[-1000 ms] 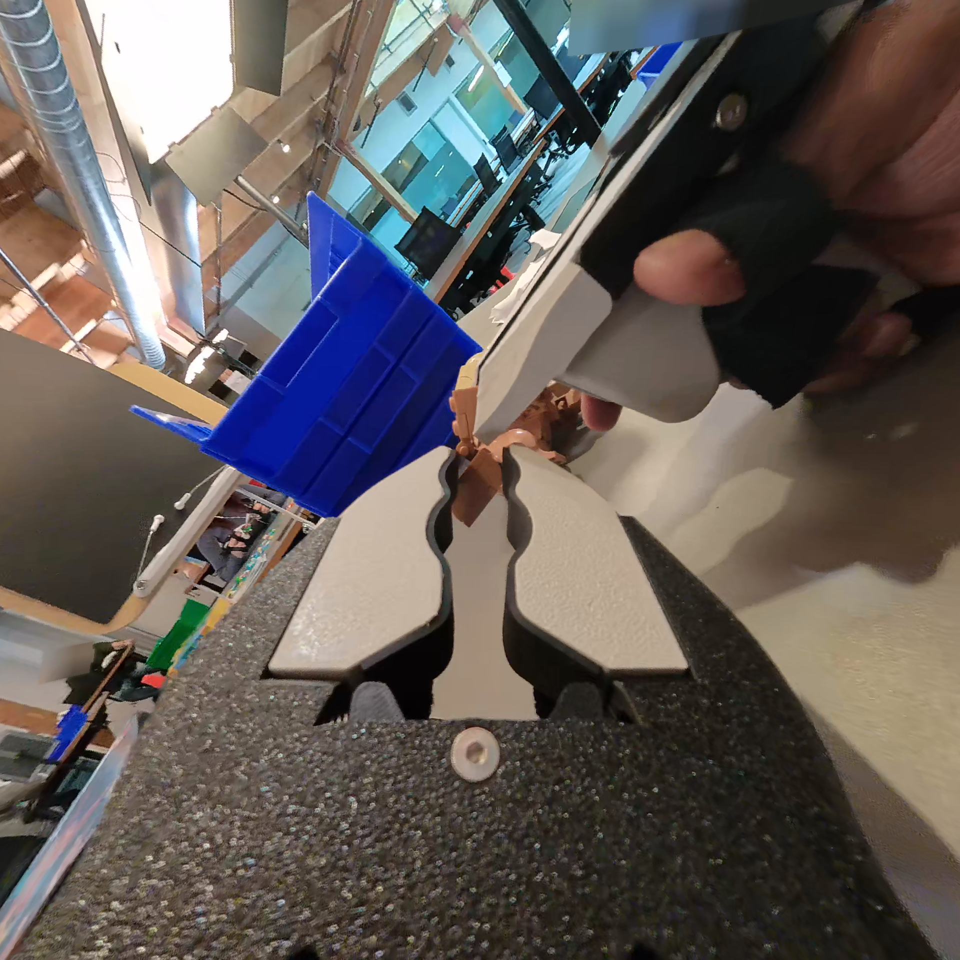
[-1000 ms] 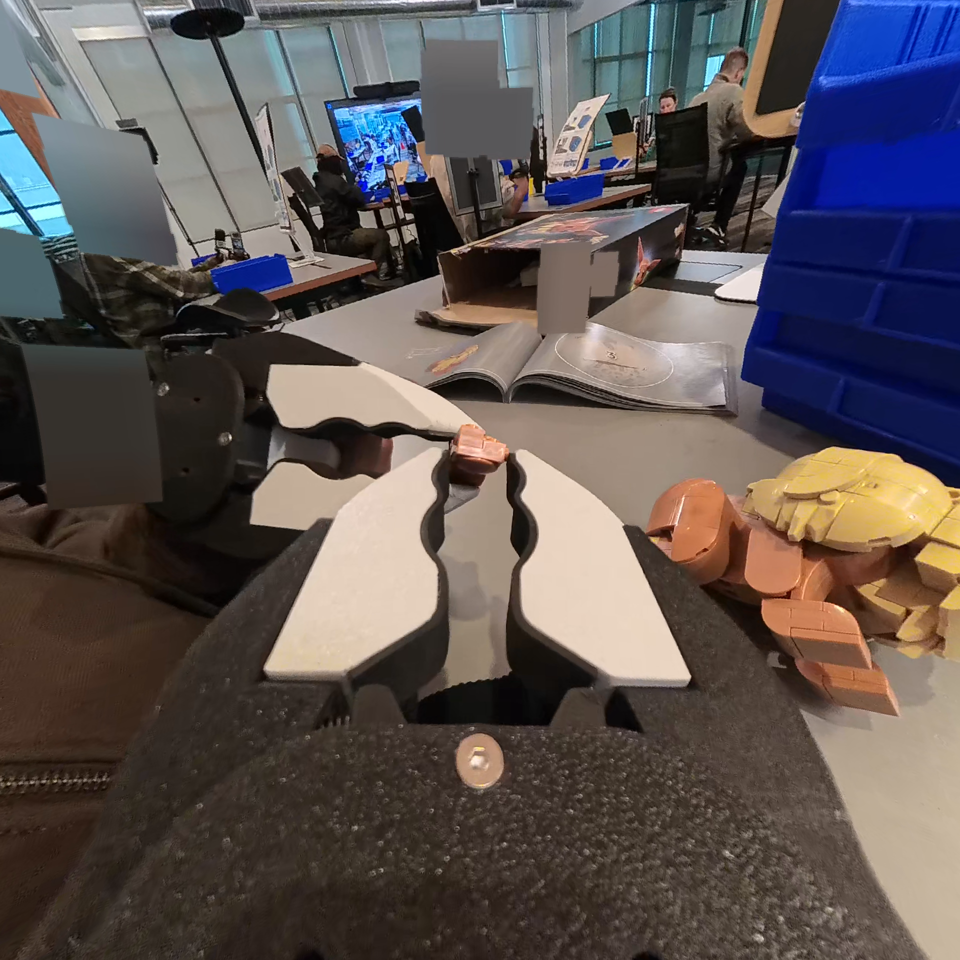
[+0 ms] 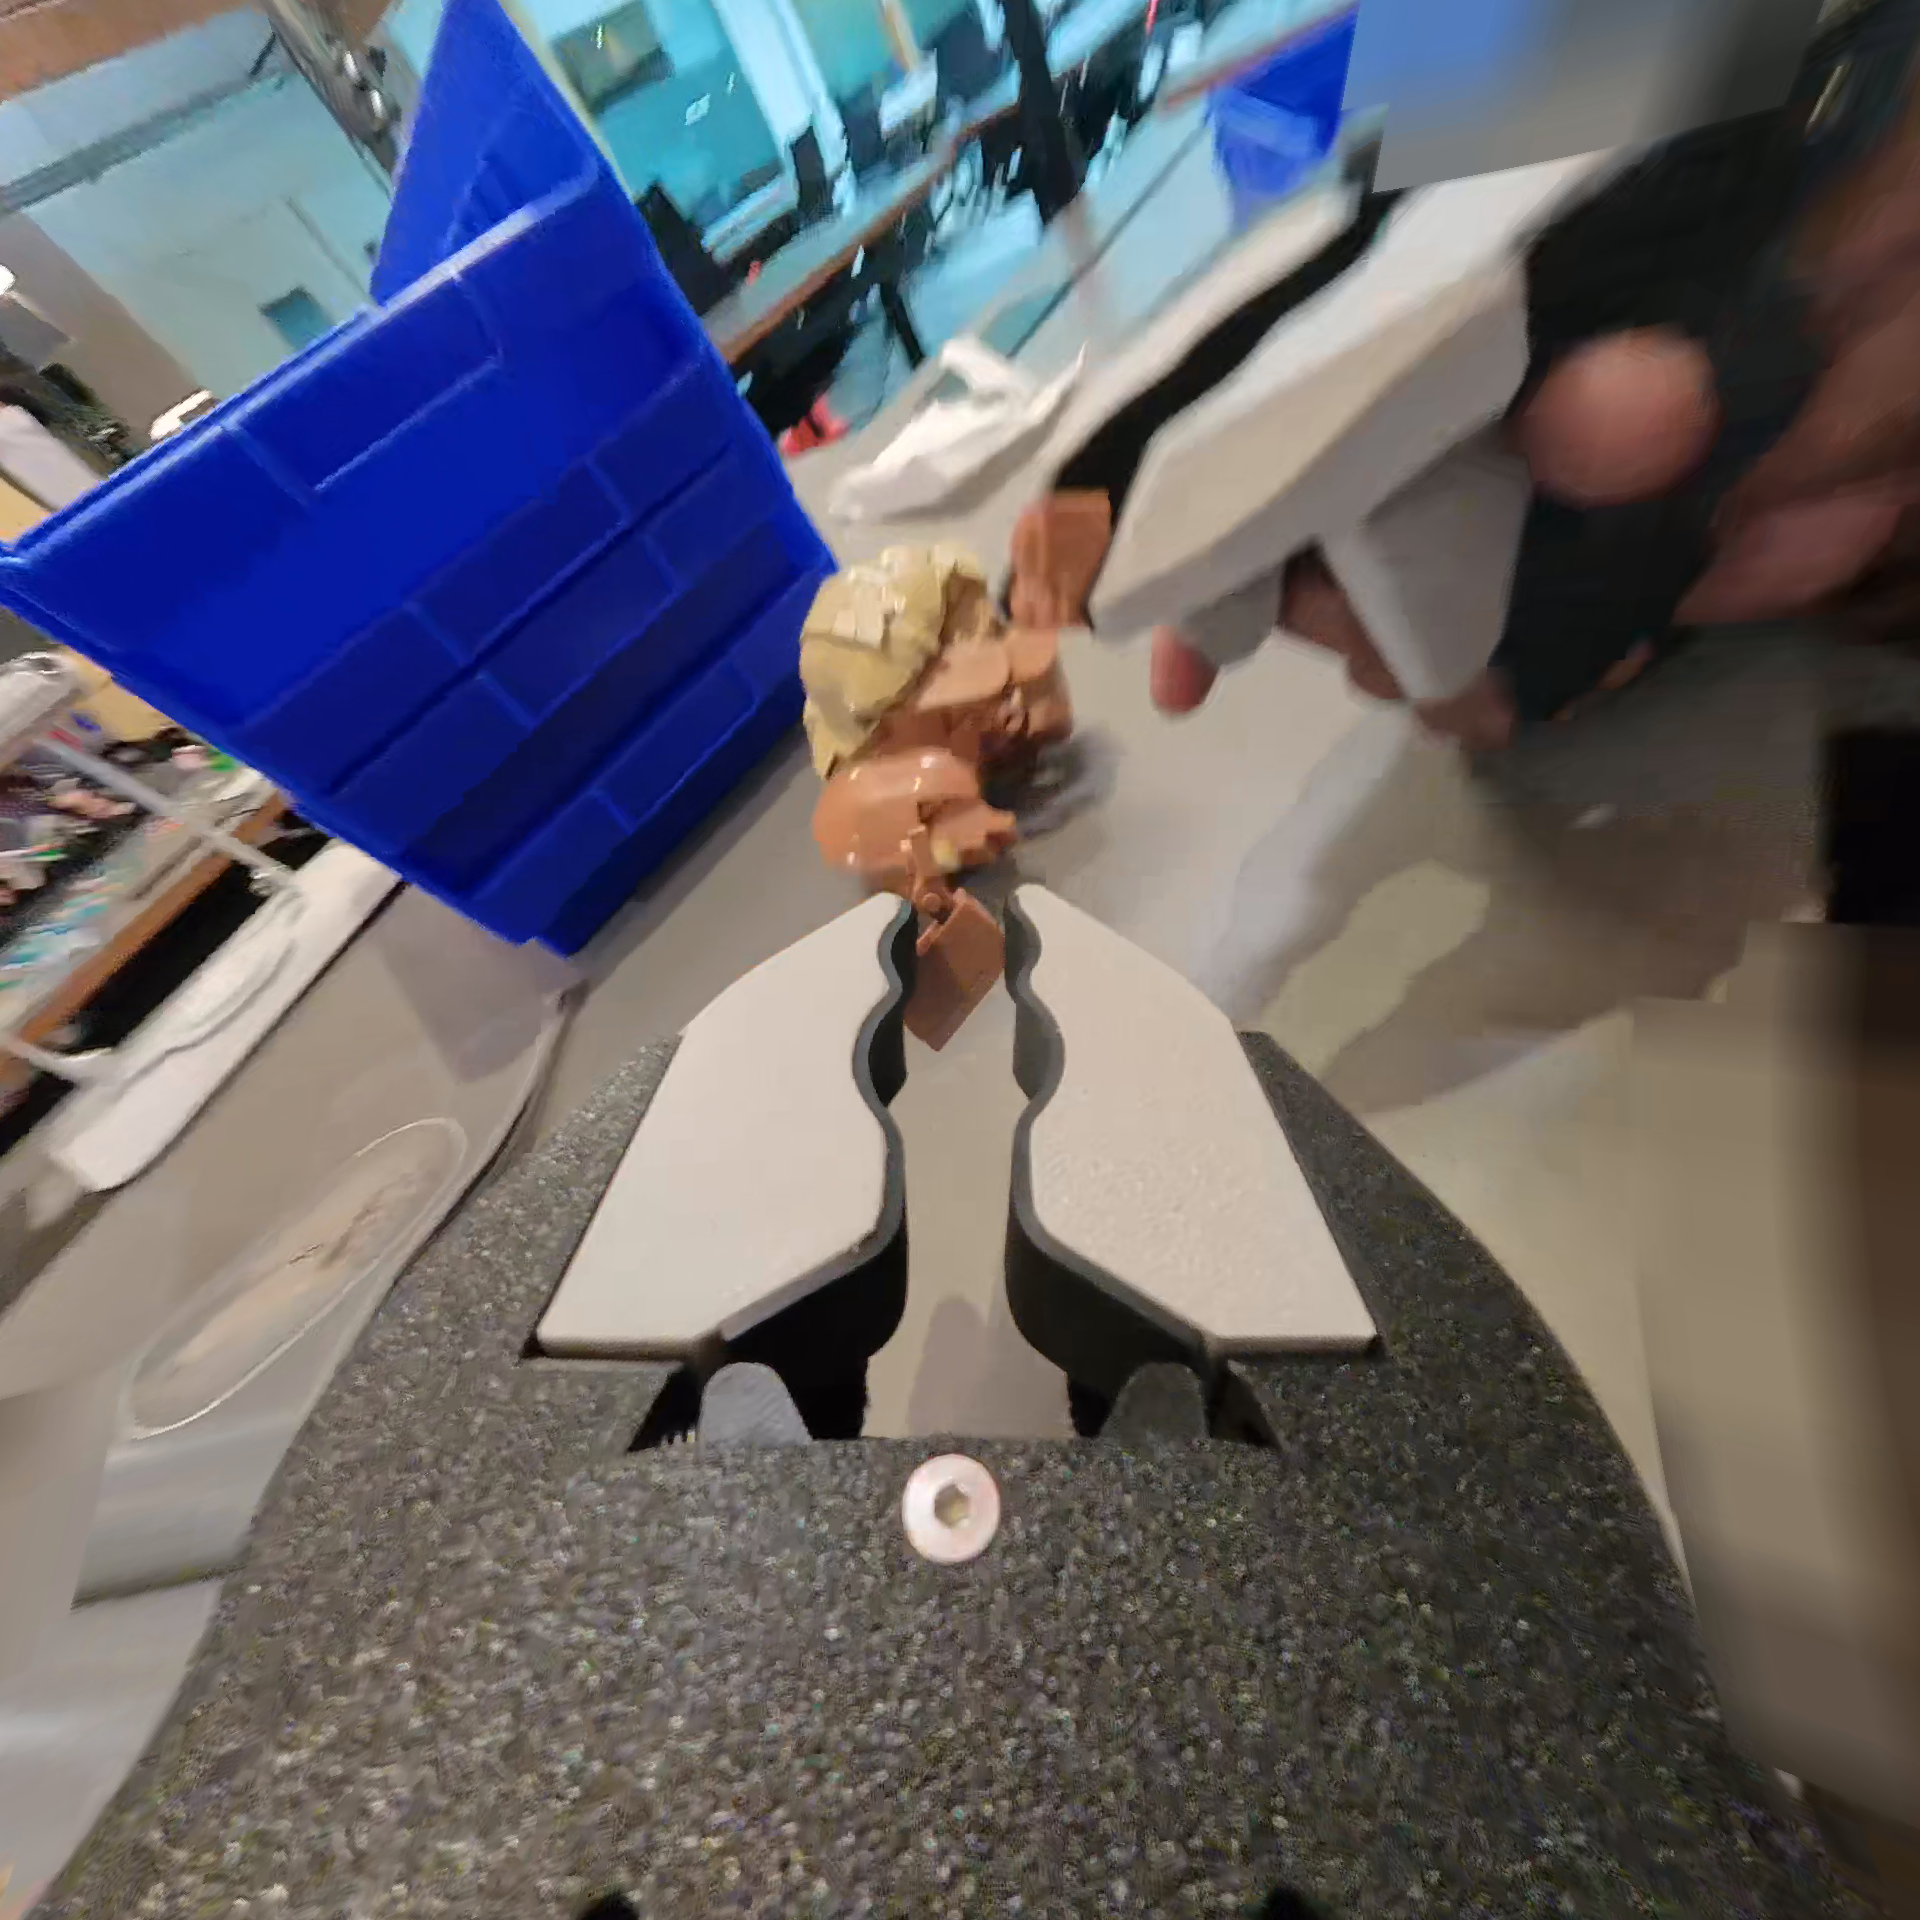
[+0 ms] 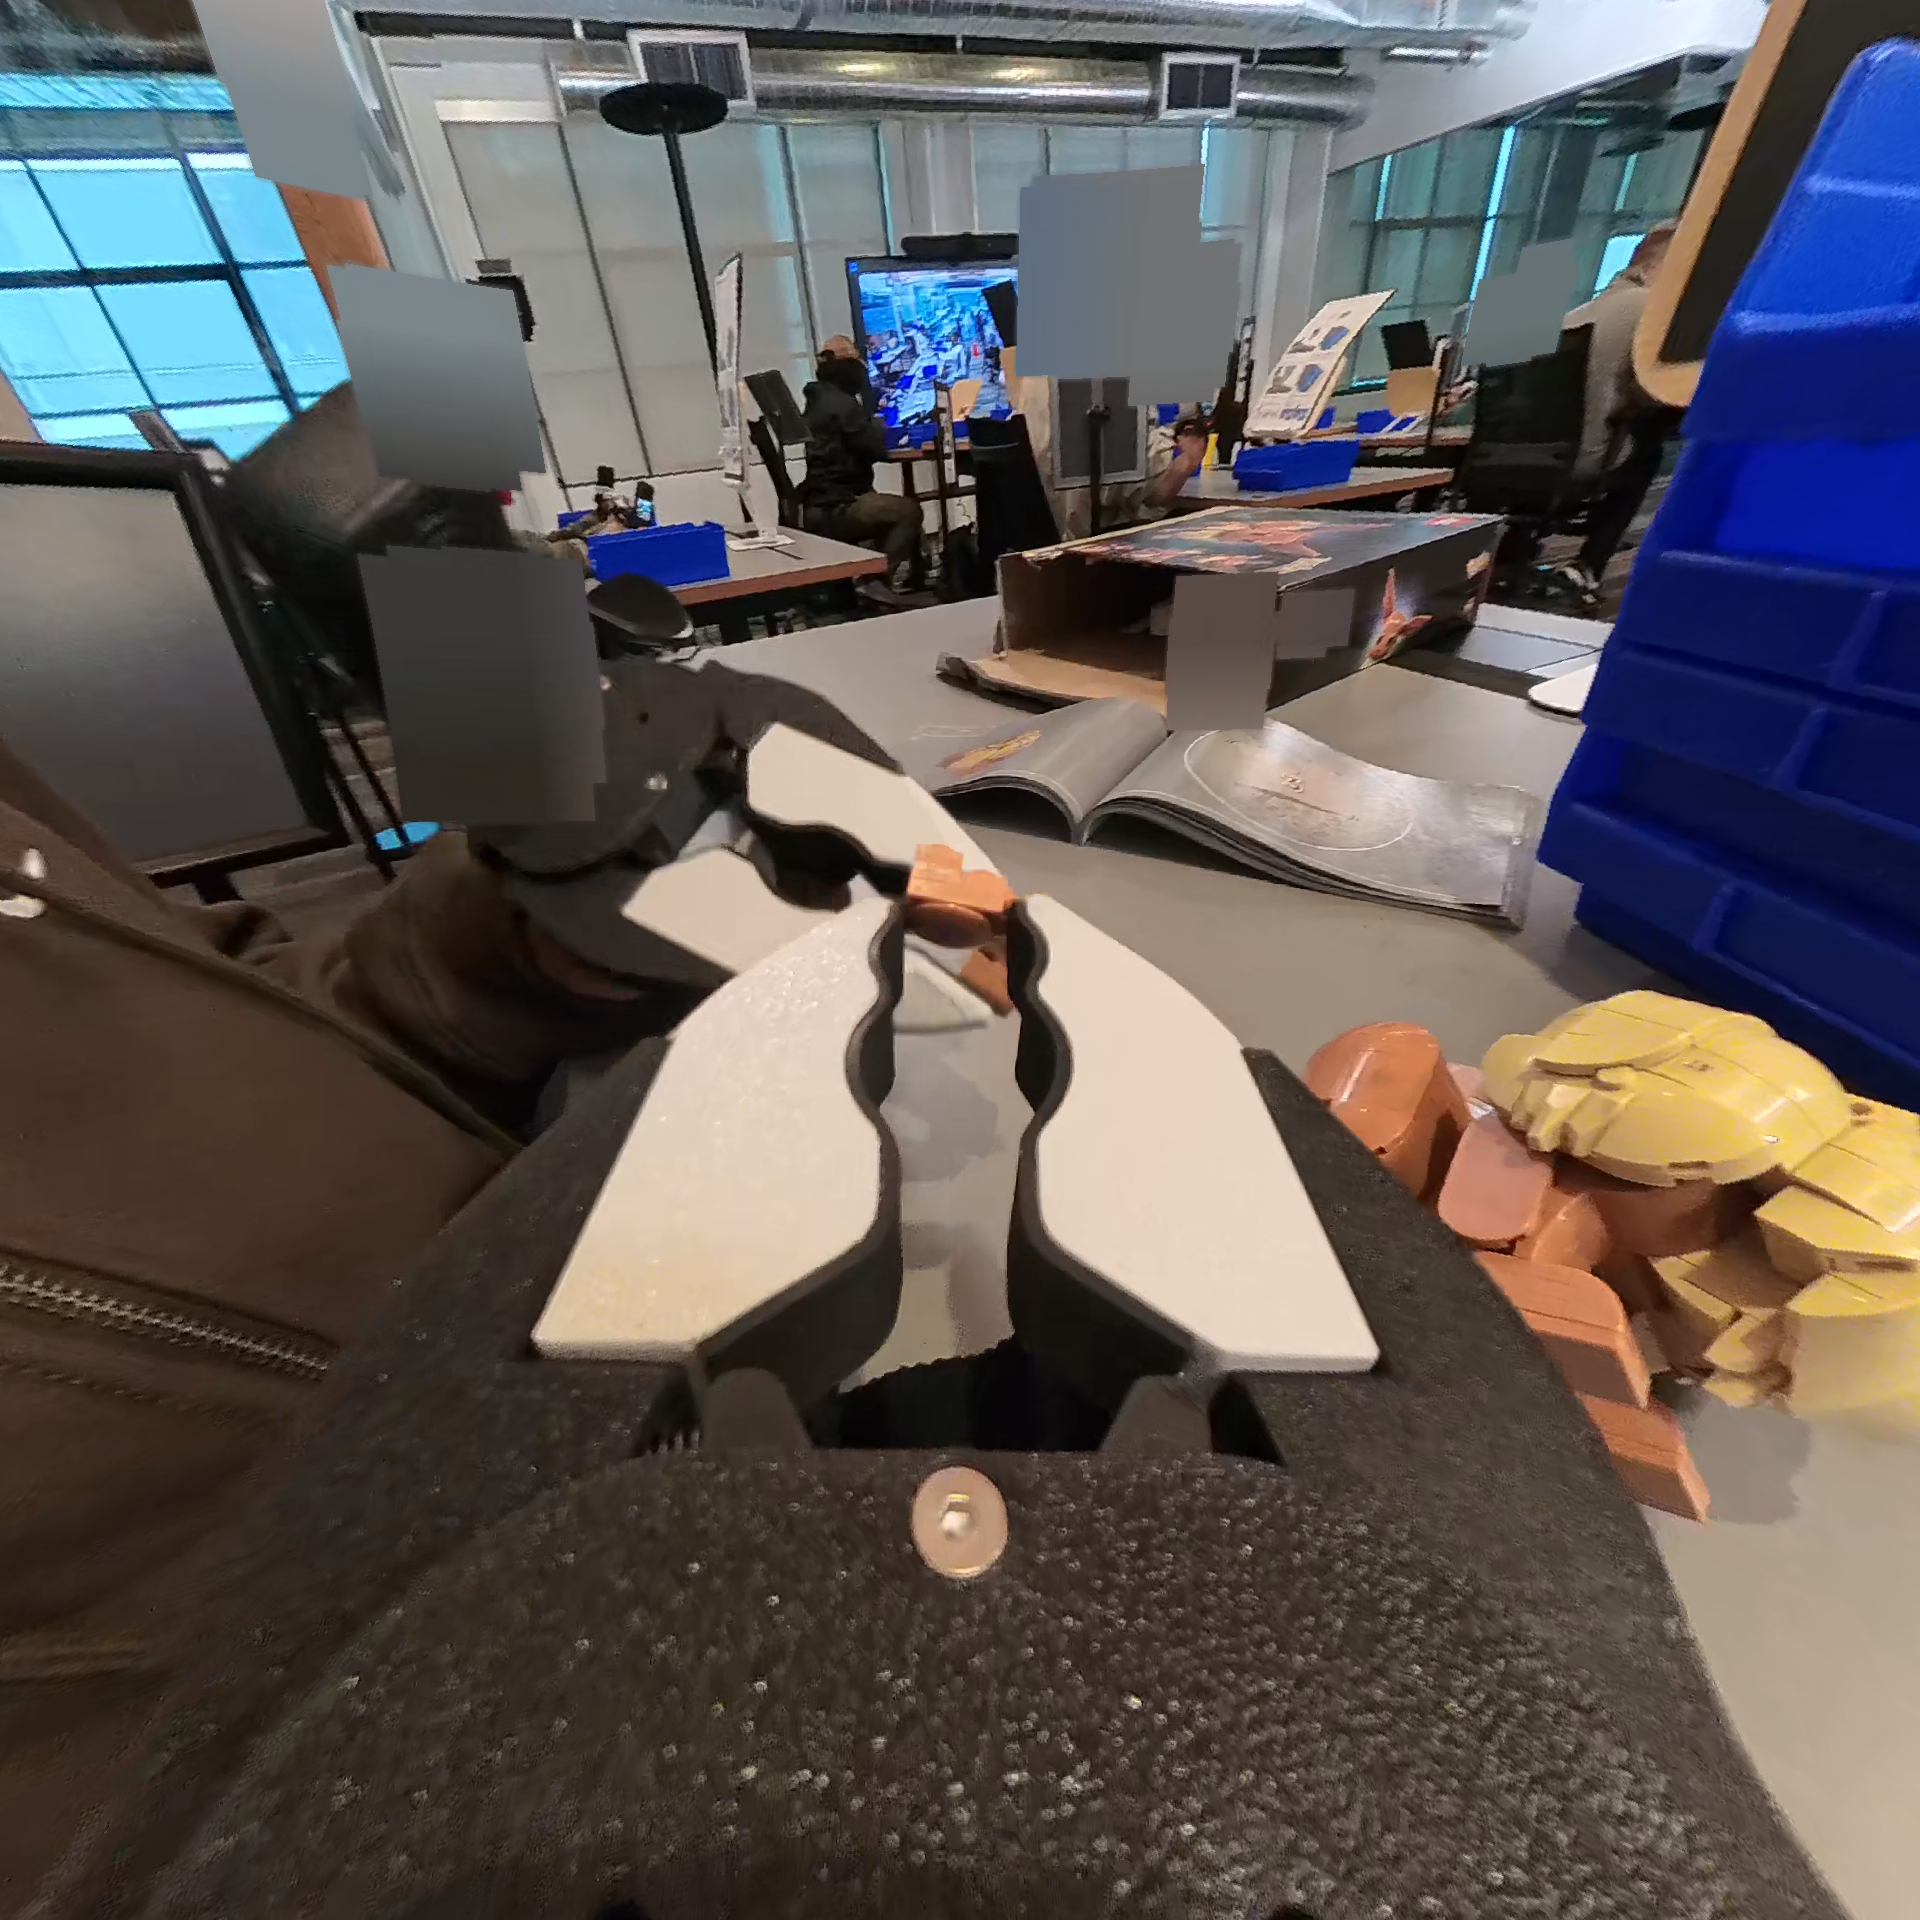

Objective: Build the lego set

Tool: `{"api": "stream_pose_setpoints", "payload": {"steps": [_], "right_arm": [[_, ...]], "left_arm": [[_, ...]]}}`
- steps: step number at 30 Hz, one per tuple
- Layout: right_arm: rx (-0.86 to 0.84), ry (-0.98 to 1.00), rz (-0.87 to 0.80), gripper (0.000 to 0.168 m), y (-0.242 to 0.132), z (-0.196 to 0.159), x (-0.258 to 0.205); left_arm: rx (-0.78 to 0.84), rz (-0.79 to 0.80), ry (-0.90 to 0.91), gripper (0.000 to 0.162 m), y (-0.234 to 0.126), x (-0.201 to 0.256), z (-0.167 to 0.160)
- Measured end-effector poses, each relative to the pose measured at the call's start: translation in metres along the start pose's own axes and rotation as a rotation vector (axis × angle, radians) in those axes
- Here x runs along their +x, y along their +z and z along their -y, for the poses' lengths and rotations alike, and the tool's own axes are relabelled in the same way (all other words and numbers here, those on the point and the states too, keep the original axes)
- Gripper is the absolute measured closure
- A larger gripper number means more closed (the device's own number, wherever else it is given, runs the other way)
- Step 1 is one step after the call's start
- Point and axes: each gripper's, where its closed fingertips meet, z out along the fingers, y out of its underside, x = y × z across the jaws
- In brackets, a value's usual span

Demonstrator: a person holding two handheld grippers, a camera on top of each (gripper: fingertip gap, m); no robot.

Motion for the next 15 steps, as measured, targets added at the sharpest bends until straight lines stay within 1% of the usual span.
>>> {"api": "stream_pose_setpoints", "payload": {"steps": [3,5,9,15], "right_arm": [[0.006,-0.009,-0.026,0.15,-0.001,0.001,0.004],[0.007,-0.018,-0.049,0.149,-0.002,0.001,0.007],[0.007,-0.024,-0.063,0.149,-0.002,0.001,0.008],[0.009,-0.02,-0.066,0.149,-0.003,0.002,0.009]], "left_arm": [[-0.131,0.042,0.129,0.146,0.009,0.002,-0.019],[-0.146,0.064,0.166,0.146,0.011,0.002,-0.02],[-0.152,0.058,0.127,0.146,0.012,0.0,-0.023],[-0.168,0.043,0.126,0.145,0.014,0.003,-0.026]]}}
